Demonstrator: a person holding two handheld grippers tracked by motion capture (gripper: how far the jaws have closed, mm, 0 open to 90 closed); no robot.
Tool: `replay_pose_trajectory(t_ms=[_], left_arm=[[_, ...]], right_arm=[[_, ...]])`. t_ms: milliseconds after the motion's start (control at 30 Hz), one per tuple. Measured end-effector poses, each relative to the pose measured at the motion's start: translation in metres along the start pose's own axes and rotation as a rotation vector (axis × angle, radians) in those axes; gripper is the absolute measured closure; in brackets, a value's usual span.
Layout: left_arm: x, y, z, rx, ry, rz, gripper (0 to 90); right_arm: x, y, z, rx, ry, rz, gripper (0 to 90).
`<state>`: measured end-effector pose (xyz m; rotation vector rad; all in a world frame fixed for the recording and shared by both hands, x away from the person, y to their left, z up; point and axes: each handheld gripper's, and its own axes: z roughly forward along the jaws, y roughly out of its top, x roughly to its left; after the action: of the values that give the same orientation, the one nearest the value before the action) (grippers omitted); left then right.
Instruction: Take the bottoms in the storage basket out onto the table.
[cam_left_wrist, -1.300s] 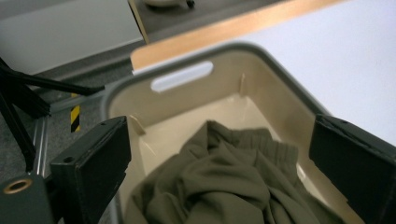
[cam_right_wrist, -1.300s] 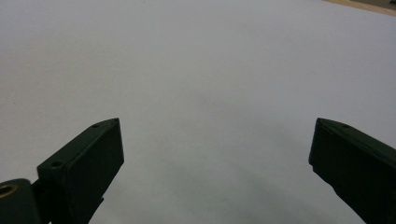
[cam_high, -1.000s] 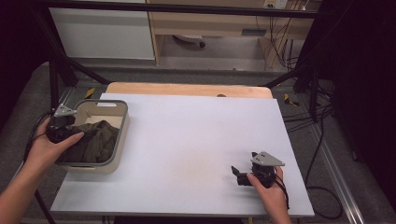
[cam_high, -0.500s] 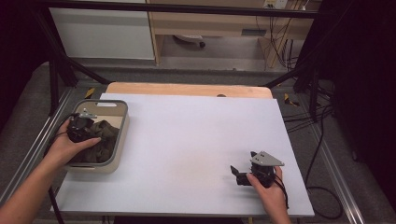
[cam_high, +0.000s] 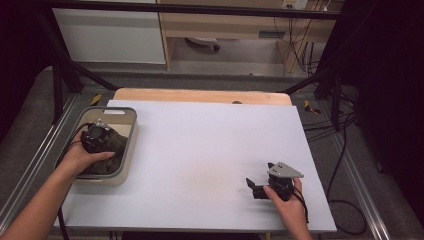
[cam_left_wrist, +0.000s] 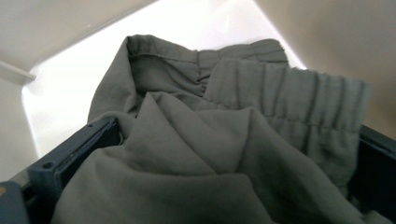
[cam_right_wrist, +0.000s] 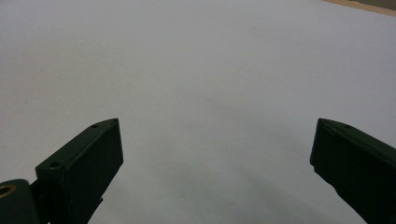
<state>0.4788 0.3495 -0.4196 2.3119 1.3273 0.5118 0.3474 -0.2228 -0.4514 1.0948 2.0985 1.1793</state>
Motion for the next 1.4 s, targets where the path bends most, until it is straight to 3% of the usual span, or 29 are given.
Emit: replay_pose_trajectory(t_ms=[100,267,433,533,600,633,667,700,800,1000,1167,1300,1400], left_arm=[[0.001,0.001,0.004,0.012,0.014,-0.022,0.0],[0.003,0.001,0.002,0.009,-0.015,-0.057,13.6],[0.001,0.003,-0.003,0.022,-0.018,-0.048,29.9],[0.001,0.003,-0.006,0.022,-0.019,-0.057,34.3],[0.003,0.002,-0.010,0.013,-0.022,-0.072,39.9],[0.005,0.001,-0.012,0.006,-0.020,-0.079,47.4],[0.005,0.001,-0.014,-0.001,-0.020,-0.083,47.4],[0.008,0.000,-0.019,-0.021,-0.021,-0.100,54.7],[0.010,-0.001,-0.024,-0.033,-0.028,-0.113,59.4],[0.020,-0.002,-0.045,-0.151,-0.071,-0.198,66.5],[0.030,0.002,-0.067,-0.255,-0.086,-0.233,67.0],[0.037,0.005,-0.084,-0.322,-0.105,-0.284,67.1],[0.039,0.008,-0.095,-0.347,-0.110,-0.289,67.1]], right_arm=[[0.000,0.000,0.000,0.004,-0.001,-0.001,3.1],[0.001,0.000,0.001,0.009,-0.001,-0.006,3.1],[0.001,0.000,0.001,0.013,-0.002,-0.011,3.1],[0.001,0.000,0.001,0.013,-0.002,-0.015,3.1],[0.001,0.000,0.001,0.014,-0.003,-0.017,3.1],[0.001,0.000,0.000,0.014,-0.004,-0.016,3.1],[0.001,0.000,0.000,0.014,-0.004,-0.016,3.1],[0.001,0.000,0.000,0.014,-0.005,-0.017,3.1],[0.001,0.000,0.000,0.014,-0.005,-0.015,3.1],[0.001,0.000,0.000,0.015,-0.006,-0.015,3.1],[0.001,0.000,0.000,0.015,-0.007,-0.016,3.1],[0.001,0.000,0.000,0.013,-0.009,-0.014,3.1],[0.001,0.000,0.000,0.014,-0.008,-0.013,3.1]])
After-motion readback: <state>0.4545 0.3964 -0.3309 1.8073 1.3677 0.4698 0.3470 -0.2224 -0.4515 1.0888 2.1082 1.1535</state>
